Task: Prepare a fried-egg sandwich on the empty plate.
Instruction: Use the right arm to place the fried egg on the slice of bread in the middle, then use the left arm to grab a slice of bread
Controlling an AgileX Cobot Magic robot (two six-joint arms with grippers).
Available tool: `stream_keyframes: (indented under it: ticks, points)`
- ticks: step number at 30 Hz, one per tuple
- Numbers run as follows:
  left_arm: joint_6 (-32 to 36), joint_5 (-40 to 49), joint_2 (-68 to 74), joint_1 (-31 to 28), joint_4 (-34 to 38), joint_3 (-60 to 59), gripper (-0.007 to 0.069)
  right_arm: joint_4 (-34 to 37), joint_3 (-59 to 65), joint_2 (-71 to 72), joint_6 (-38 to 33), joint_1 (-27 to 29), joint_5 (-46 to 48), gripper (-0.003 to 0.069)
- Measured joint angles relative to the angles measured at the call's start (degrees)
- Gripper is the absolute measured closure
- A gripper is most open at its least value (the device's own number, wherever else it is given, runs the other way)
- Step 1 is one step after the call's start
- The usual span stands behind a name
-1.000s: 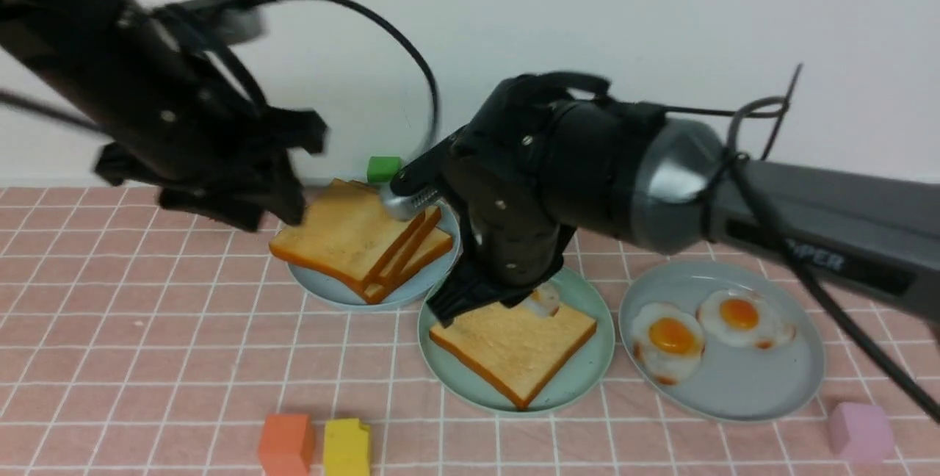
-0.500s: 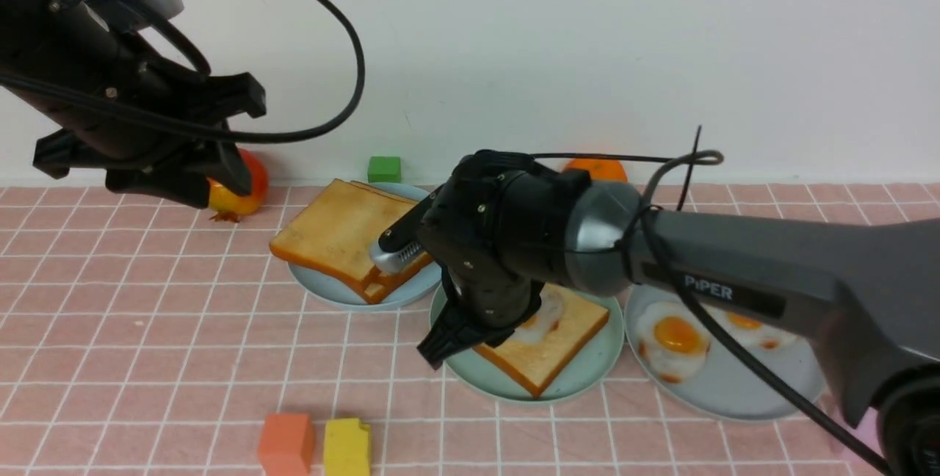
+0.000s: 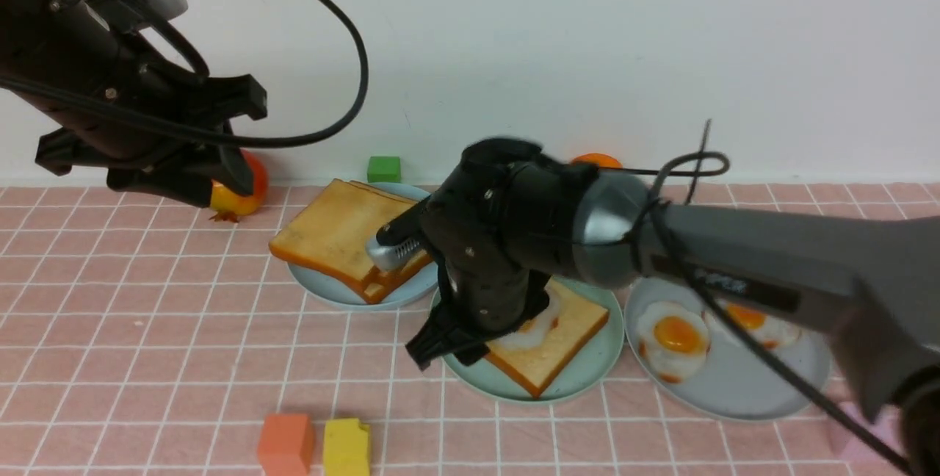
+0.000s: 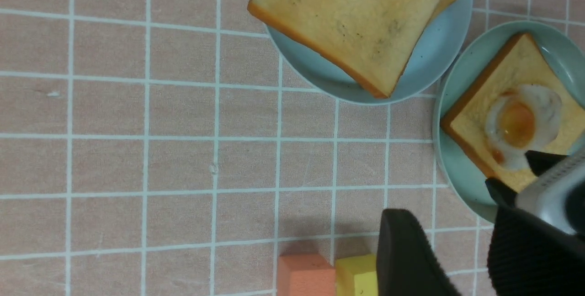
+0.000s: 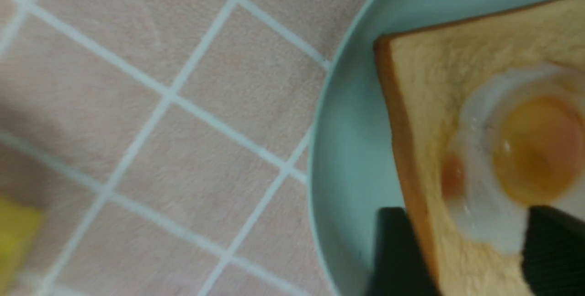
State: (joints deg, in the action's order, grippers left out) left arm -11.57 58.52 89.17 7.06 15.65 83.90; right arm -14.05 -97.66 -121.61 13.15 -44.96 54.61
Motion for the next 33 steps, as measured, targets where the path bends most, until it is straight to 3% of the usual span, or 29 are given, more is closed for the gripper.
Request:
stream_keyframes:
  ticks: [1, 9, 13, 18, 23, 25, 26, 27, 28, 33]
  points:
    - [0.00, -0.07, 0.00, 0.00, 0.02, 0.00, 0.0312, 1.30, 0.00, 2.26, 0.00, 0.00, 1.10, 0.0184]
    - [-0.43, -1.59, 2.56, 0.00, 0.13, 0.00, 0.0312, 5.25, -0.05, 14.16, -1.21, 1.44, 8.95, 0.0153]
    - [0.23, -1.66, 7.09, -0.73, 0.56, 0.84, 0.0312, 14.69, 2.41, 19.89, -5.85, 7.25, 7.47, 0.0163]
    - [2.46, -1.48, 14.02, -6.26, 4.78, 5.41, 0.0292, 27.18, 11.05, 27.96, -14.71, 14.39, 3.44, 0.0199]
    - [11.04, -1.48, 19.76, -10.99, 11.97, 8.36, 0.0237, 31.74, 18.79, 33.68, -21.15, 16.23, 0.56, 0.0232]
    - [18.11, -1.62, 22.44, -12.24, 16.71, 8.87, 0.0216, 32.71, 21.08, 35.41, -23.46, 16.27, -0.47, 0.0249]
    - [25.02, -1.72, 25.26, -12.76, 21.45, 9.01, 0.0202, 33.80, 22.24, 36.25, -24.93, 16.27, -0.64, 0.0261]
    - [25.02, -1.72, 25.26, -12.83, 21.94, 9.00, 0.0202, 33.94, 22.34, 36.44, -25.08, 16.27, -0.64, 0.0265]
    - [30.52, -2.20, 27.99, -13.30, 25.56, 9.02, 0.0197, 35.22, 22.78, 37.02, -25.79, 16.27, -0.64, 0.0275]
    - [36.93, -5.42, 33.22, -14.12, 30.53, 9.02, 0.0194, 37.42, 22.85, 37.70, -26.71, 16.27, -0.64, 0.0300]
